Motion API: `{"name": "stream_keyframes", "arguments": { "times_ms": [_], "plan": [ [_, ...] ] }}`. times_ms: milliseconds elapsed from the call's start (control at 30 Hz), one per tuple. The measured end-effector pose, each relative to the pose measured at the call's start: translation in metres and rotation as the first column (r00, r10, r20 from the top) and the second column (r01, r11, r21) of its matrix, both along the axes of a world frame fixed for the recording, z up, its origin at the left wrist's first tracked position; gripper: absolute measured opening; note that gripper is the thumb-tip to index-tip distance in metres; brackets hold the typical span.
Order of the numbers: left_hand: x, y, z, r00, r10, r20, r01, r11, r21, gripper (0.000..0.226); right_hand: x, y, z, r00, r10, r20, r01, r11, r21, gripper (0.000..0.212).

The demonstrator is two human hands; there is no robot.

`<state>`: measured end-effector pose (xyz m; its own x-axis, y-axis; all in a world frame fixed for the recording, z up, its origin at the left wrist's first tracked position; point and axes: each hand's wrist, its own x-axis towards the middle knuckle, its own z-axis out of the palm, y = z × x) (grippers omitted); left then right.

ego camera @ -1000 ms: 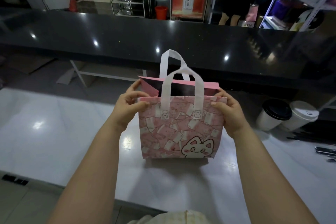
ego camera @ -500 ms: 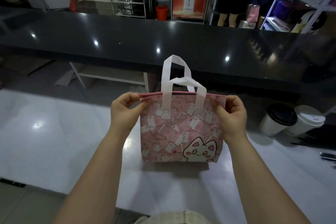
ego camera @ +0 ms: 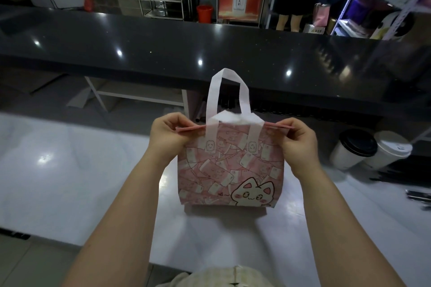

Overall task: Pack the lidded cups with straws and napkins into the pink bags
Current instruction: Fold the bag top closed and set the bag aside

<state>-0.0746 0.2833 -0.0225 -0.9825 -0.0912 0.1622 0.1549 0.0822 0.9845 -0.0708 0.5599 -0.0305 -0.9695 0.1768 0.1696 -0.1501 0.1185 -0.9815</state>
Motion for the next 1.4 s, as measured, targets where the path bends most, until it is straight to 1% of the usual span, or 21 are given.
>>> {"name": "stream_keyframes", "arguments": {
  "times_ms": [67,167,233,300,367,433,533,633,733,833,900,1000,1167,1300,1400],
  "plan": [
    [0.0,-0.002,0.001,1.0,-0.008,-0.012,0.008,1.0,0.002,0.014,0.0,0.0,-0.001,1.0,-0.02,-0.018,0.02,1.0,0.003,0.019],
    [0.0,-0.006,0.004,0.995,-0.104,0.006,0.104,0.994,0.012,0.015,0.0,-0.001,-0.001,1.0,0.0,0.001,0.0,1.0,-0.023,0.019],
    [-0.003,-0.012,0.006,0.98,-0.197,0.039,0.198,0.979,-0.044,0.023,0.0,0.003,0.004,0.996,0.085,0.032,-0.084,0.996,-0.021,0.023],
    [-0.007,-0.015,0.009,0.963,-0.259,0.079,0.267,0.958,-0.107,0.037,-0.002,0.009,0.012,0.982,0.183,0.052,-0.182,0.983,-0.033,0.029],
    [-0.011,-0.015,0.01,0.962,-0.257,0.088,0.268,0.952,-0.151,0.043,-0.004,0.012,0.018,0.96,0.274,0.053,-0.27,0.961,-0.063,0.031],
    [-0.012,-0.013,0.009,0.974,-0.216,0.07,0.225,0.961,-0.159,0.041,-0.005,0.013,0.02,0.949,0.312,0.053,-0.308,0.949,-0.072,0.026],
    [-0.011,-0.012,0.004,0.983,-0.174,0.06,0.18,0.978,-0.103,0.044,-0.007,0.016,0.02,0.956,0.286,0.061,-0.281,0.956,-0.078,0.022],
    [-0.014,-0.014,0.0,0.983,-0.152,0.104,0.161,0.984,-0.079,0.046,-0.008,0.023,0.018,0.963,0.265,0.057,-0.257,0.959,-0.12,0.021],
    [-0.015,-0.014,-0.002,0.977,-0.168,0.133,0.179,0.981,-0.069,0.039,-0.007,0.024,0.019,0.959,0.277,0.063,-0.27,0.957,-0.104,0.023],
    [-0.013,-0.004,-0.002,0.987,-0.137,0.085,0.14,0.99,-0.033,0.035,-0.005,0.015,0.019,0.955,0.29,0.055,-0.285,0.954,-0.094,0.026],
    [-0.012,0.003,-0.002,0.994,-0.103,0.045,0.104,0.995,-0.009,0.04,-0.004,0.009,0.017,0.966,0.258,0.036,-0.253,0.963,-0.097,0.024],
    [-0.012,0.006,-0.006,0.997,-0.065,0.042,0.065,0.998,0.01,0.036,-0.004,0.003,0.014,0.98,0.199,0.026,-0.195,0.975,-0.108,0.027],
    [-0.014,0.006,-0.009,0.999,-0.042,0.035,0.042,0.999,-0.011,0.034,-0.003,-0.005,0.012,0.991,0.134,0.012,-0.133,0.989,-0.066,0.032],
    [-0.012,0.004,-0.006,0.997,-0.04,0.06,0.038,0.998,0.048,0.028,-0.004,-0.007,0.014,0.996,0.093,-0.002,-0.093,0.994,-0.057,0.028],
    [-0.009,-0.003,-0.003,0.997,-0.065,0.045,0.061,0.995,0.082,0.021,-0.001,-0.003,0.011,0.992,0.124,-0.026,-0.123,0.991,0.044,0.026]
  ]
}}
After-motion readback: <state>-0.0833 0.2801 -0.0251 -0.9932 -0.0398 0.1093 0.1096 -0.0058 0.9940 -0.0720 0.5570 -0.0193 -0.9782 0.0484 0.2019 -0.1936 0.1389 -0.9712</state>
